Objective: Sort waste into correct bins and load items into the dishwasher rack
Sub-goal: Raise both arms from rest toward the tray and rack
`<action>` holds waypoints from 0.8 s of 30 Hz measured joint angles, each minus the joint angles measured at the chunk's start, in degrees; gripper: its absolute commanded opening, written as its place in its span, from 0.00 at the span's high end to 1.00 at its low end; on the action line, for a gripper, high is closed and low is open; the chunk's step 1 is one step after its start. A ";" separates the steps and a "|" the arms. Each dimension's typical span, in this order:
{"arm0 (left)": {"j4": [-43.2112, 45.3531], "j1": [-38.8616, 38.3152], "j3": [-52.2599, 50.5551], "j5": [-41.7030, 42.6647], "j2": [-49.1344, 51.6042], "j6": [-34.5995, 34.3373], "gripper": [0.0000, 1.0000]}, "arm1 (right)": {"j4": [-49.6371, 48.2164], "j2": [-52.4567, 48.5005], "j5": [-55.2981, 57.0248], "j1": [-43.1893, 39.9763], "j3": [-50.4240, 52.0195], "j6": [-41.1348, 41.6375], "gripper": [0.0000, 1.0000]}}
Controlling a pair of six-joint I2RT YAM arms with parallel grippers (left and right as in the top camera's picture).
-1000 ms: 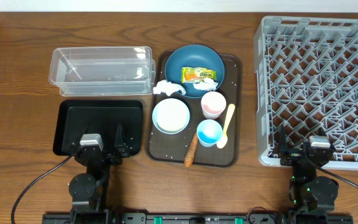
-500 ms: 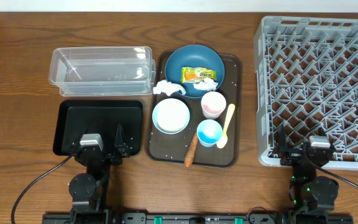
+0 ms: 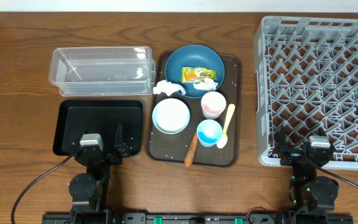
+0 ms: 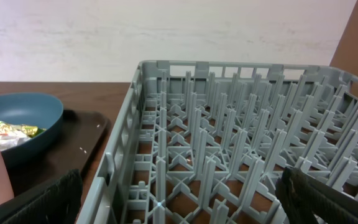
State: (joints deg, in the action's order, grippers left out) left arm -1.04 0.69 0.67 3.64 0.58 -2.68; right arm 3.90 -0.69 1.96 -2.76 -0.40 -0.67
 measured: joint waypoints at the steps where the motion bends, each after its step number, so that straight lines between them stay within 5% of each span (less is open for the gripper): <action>1: 0.00 0.00 0.00 0.00 0.00 0.00 0.04 | 0.00 0.00 0.00 0.00 0.00 0.00 0.01; 24: -0.07 0.00 0.00 0.00 0.00 -0.02 0.04 | -0.52 0.00 -0.20 0.00 0.00 0.00 0.01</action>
State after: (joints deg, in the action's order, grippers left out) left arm -1.10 0.69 0.67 3.64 0.58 -2.70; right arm 3.38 -0.69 1.76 -2.76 -0.40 -0.67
